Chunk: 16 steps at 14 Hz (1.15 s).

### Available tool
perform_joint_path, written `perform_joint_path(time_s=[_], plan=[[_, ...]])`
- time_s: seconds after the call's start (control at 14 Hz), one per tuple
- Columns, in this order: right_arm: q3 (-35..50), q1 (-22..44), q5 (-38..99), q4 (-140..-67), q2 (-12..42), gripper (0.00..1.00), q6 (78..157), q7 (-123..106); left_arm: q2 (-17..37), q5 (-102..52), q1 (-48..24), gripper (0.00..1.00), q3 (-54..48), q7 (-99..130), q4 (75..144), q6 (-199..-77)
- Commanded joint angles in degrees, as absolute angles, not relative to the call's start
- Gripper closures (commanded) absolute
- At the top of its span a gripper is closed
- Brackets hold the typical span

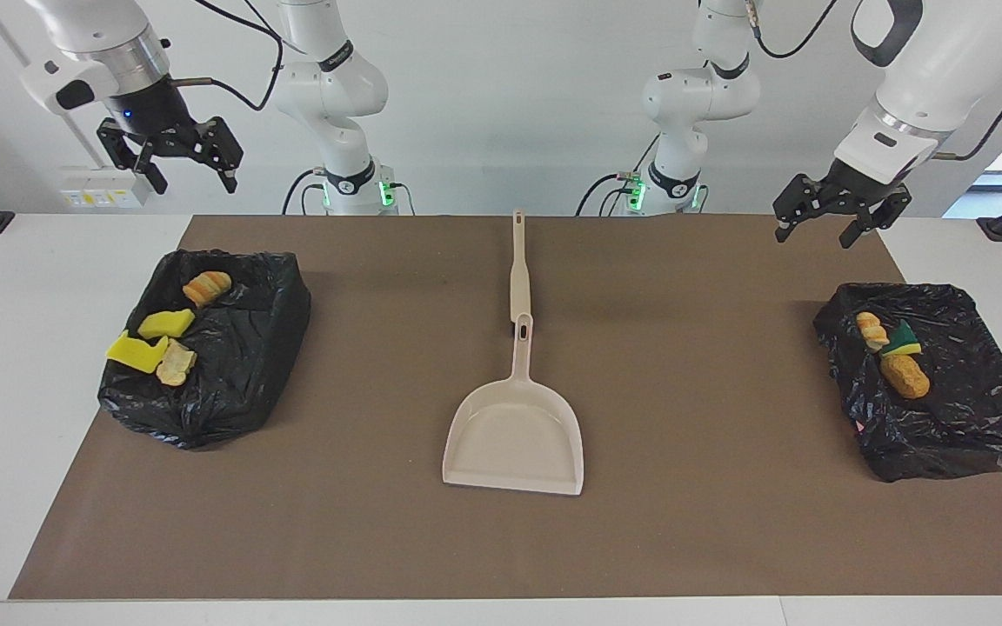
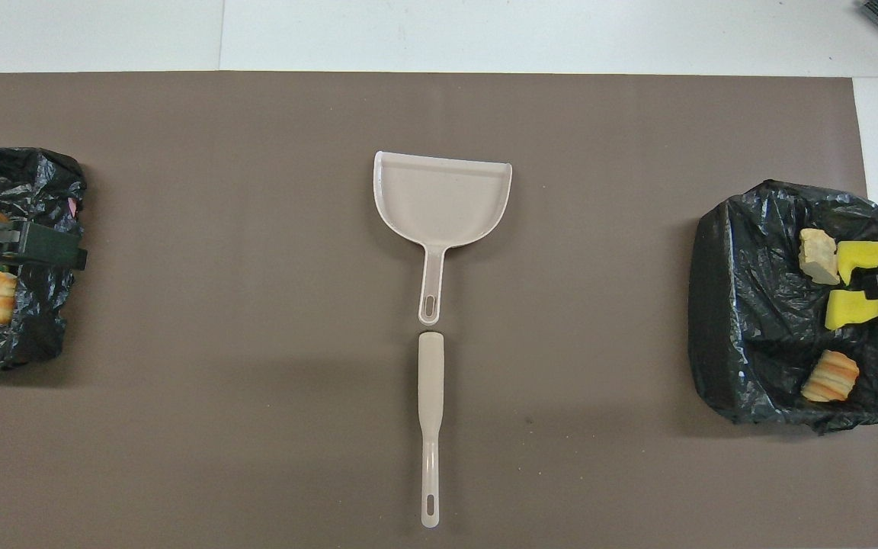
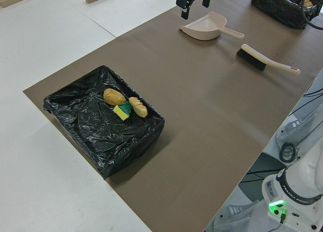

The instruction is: Sweep and dump trash in bin

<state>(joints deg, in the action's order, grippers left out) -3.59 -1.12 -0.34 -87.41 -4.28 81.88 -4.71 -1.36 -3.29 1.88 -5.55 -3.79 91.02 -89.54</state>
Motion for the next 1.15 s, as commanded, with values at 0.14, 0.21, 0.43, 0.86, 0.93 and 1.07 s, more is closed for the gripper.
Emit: perform_joint_path(time_s=[0.14,0.21,0.43,0.86,0.93,1.07], plan=[[-3.5,-1.2,-1.1,-89.5,-5.8,0.0,83.3,-6.4,-2.2,-2.8,-2.3,0.0,-2.7,-3.7,88.1,-85.7],[-3.5,-1.2,-1.1,-89.5,-5.8,0.0,83.3,-6.4,-1.5,-1.4,-4.0,0.0,-0.9,-3.9,85.5,-82.7],[-3.5,-1.2,-1.1,-89.5,-5.8,0.0,83.3,-6.5,-1.6,-1.8,-4.2,0.0,-0.8,-4.0,85.5,-82.3],[-3.5,-1.2,-1.1,-89.5,-5.8,0.0,83.3,-6.5,-2.1,-1.8,-4.1,0.0,-0.4,-4.3,86.6,-82.3],[-3.5,-1.2,-1.1,-89.5,-5.8,0.0,83.3,-6.5,-2.0,-1.8,-4.1,0.0,-0.4,-4.3,86.6,-82.4],[-3.5,-1.3,-1.1,-89.5,-5.8,0.0,83.3,-6.5,-2.0,-1.8,-4.2,0.0,-0.4,-4.3,86.6,-82.7]])
